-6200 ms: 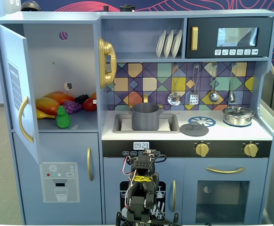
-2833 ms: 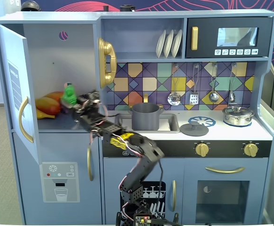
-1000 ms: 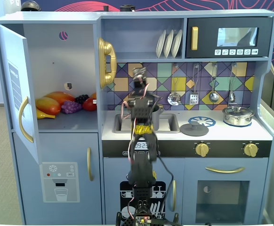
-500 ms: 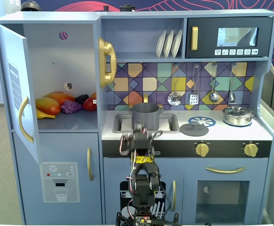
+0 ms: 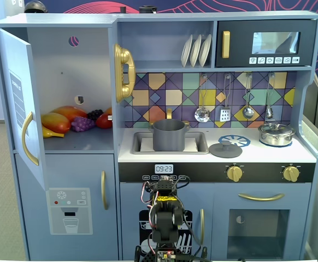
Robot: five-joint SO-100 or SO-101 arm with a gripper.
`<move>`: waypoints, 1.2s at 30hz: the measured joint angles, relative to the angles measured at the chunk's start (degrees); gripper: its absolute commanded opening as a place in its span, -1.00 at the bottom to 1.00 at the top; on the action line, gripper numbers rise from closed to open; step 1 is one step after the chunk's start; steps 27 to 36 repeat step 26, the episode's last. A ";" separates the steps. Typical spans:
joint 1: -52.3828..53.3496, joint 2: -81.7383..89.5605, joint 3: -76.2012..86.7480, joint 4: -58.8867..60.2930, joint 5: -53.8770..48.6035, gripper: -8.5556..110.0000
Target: Pick up the green pineapple from the left cabinet and place it in the gray recipient
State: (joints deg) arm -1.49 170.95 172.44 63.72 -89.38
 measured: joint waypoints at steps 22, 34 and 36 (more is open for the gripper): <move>2.46 11.51 -1.58 14.50 0.35 -0.76; 2.46 11.51 -1.58 14.50 0.35 -0.76; 2.46 11.51 -1.58 14.50 0.35 -0.76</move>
